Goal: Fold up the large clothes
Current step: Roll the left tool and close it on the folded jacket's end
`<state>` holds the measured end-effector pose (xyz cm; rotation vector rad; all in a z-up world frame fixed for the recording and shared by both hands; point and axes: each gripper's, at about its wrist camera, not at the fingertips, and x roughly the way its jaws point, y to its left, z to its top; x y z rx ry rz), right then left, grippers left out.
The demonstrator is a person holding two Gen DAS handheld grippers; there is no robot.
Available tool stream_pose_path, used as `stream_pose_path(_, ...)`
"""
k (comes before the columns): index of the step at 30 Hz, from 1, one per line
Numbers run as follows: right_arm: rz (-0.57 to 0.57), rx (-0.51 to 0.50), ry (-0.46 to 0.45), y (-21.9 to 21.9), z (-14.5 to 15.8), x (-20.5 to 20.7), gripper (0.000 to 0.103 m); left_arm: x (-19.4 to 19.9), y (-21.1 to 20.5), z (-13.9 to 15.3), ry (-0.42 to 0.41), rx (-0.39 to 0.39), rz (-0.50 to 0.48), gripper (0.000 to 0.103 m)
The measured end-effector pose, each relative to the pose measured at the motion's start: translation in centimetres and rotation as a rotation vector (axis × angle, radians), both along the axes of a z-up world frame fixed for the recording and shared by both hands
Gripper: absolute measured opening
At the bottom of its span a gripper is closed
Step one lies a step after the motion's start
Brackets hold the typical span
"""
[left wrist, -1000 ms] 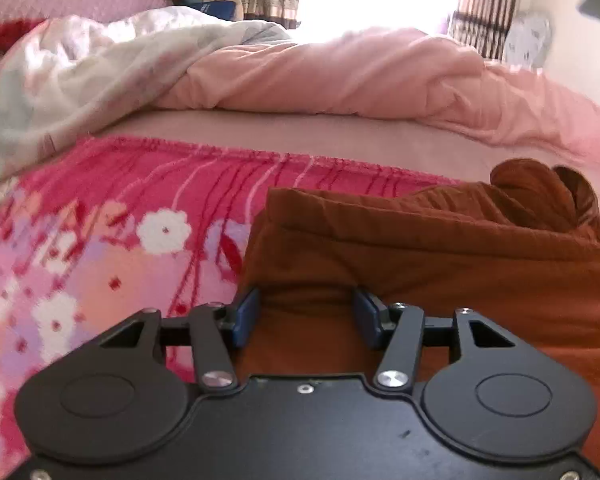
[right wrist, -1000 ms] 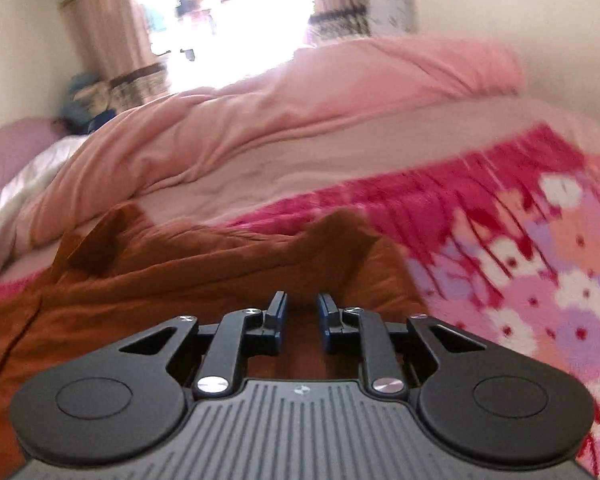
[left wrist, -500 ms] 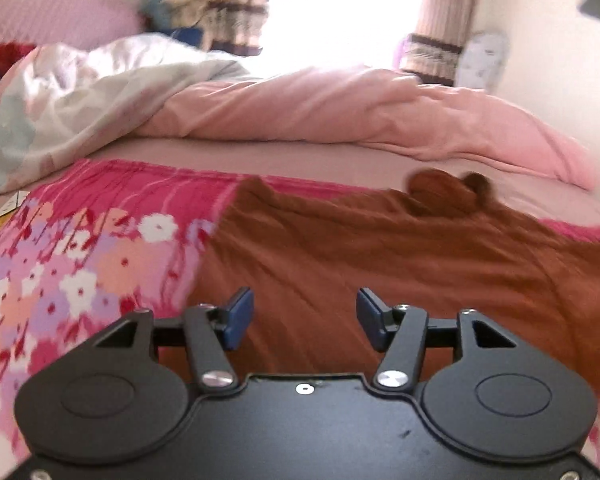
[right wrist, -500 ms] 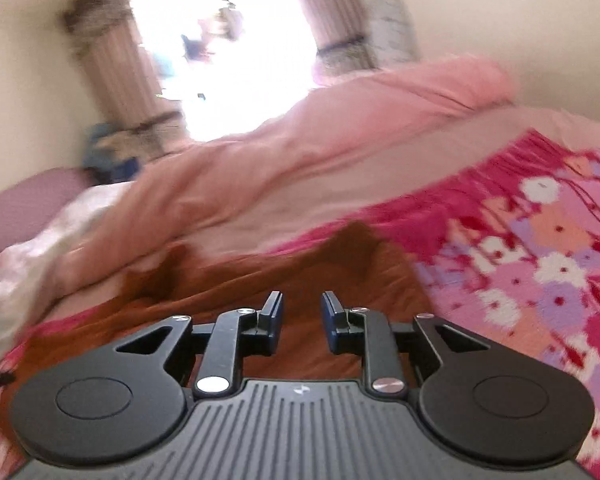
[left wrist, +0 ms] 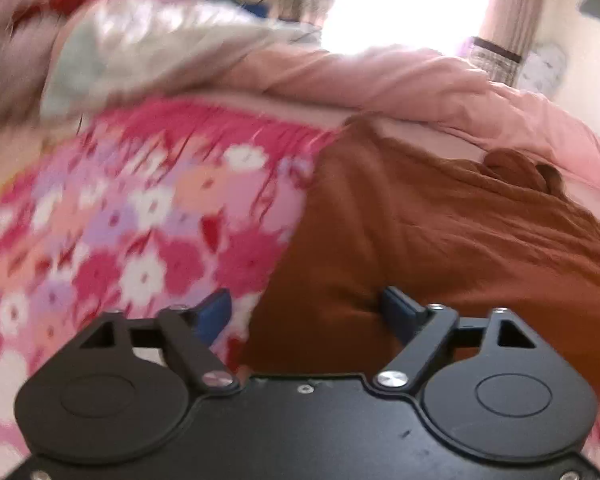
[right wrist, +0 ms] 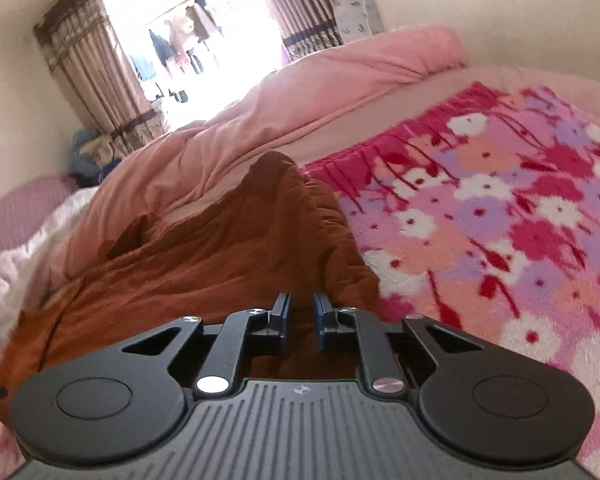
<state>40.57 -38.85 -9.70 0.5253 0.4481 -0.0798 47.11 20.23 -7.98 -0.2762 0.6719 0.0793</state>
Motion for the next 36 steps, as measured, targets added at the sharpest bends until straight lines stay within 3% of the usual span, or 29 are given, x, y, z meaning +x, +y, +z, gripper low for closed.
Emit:
stream_pose_path(2,-0.003,0.013,0.011,0.0,0.0,-0.2,0.018,-0.3,1.6,-0.3,0.015,-0.132,0.021,0.085)
stream_pose_path(3,-0.003,0.017,0.017,0.0,0.1,-0.4,0.021,-0.7,2.0,-0.1,0.013,-0.154,0.03,0.084)
stream_pose_path(4,-0.007,0.026,0.019,0.1,0.4,-0.6,0.024,-1.3,2.1,0.2,0.0,-0.15,0.042,0.082)
stream_pose_path(6,-0.024,0.051,0.006,0.1,1.0,-1.4,0.045,-2.8,1.9,1.1,-0.025,-0.129,0.049,0.079)
stream_pose_path(8,-0.042,0.054,-0.016,0.6,1.8,-2.4,0.054,-4.4,1.7,1.7,-0.044,-0.143,0.052,0.079)
stream_pose_path(14,0.039,-0.002,-0.074,7.0,3.8,-3.5,0.054,-7.7,-0.4,1.1,-0.084,-0.231,0.049,0.084)
stream_pose_path(24,0.224,-0.162,-0.109,22.1,5.4,2.0,0.059,-5.9,-0.4,-1.8,-0.08,-0.465,0.161,0.085)
stream_pose_path(29,0.18,-0.2,-0.06,24.5,4.1,5.2,0.059,-4.7,0.4,-2.5,-0.102,-0.523,0.206,0.085)
stream_pose_path(36,0.152,-0.247,-0.002,26.2,1.4,5.6,0.06,-2.7,1.7,-2.7,-0.139,-0.607,0.222,0.092)
